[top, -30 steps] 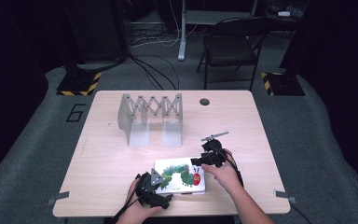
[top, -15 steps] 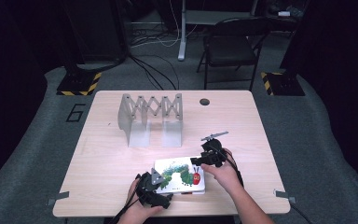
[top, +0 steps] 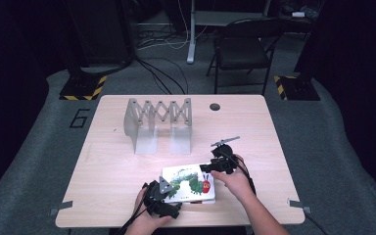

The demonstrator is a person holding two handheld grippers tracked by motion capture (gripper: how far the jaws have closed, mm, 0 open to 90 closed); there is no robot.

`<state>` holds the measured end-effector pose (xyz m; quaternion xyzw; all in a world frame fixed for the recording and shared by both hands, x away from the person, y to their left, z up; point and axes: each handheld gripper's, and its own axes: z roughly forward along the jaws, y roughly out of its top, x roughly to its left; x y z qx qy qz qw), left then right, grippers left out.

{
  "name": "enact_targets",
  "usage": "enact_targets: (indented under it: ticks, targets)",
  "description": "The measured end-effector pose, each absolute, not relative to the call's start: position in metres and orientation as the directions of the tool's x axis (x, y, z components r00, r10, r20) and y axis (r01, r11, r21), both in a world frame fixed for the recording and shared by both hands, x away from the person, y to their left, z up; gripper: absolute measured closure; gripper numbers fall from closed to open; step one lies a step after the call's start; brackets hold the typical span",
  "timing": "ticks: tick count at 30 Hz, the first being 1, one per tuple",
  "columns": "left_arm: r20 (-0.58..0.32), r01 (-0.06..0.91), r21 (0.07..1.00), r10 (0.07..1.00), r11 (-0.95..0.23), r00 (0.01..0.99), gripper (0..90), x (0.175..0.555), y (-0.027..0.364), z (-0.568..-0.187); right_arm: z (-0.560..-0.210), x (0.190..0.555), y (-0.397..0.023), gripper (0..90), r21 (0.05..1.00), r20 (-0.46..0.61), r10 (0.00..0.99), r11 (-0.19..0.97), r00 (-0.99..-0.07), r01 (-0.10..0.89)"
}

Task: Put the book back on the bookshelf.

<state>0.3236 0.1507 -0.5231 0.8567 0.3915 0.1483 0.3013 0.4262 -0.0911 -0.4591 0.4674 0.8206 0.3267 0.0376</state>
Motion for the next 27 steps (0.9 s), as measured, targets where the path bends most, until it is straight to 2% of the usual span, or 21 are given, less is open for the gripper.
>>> enact_targets:
  ticks: [14,27]
  targets:
    - [0.011,0.585,0.636,0.764,-0.503,0.645,0.0,0.3243,0.1503,-0.5233,-0.4585,0.4268,-0.0888,42.3,0.569,0.237,0.795,0.353,-0.558,0.743]
    - [0.073,0.534,0.658,0.751,-0.531,0.657,2.6,0.3184,0.149,-0.5219,-0.4596,0.4267,-0.0902,42.5,0.573,0.231,0.79,0.362,-0.568,0.735]
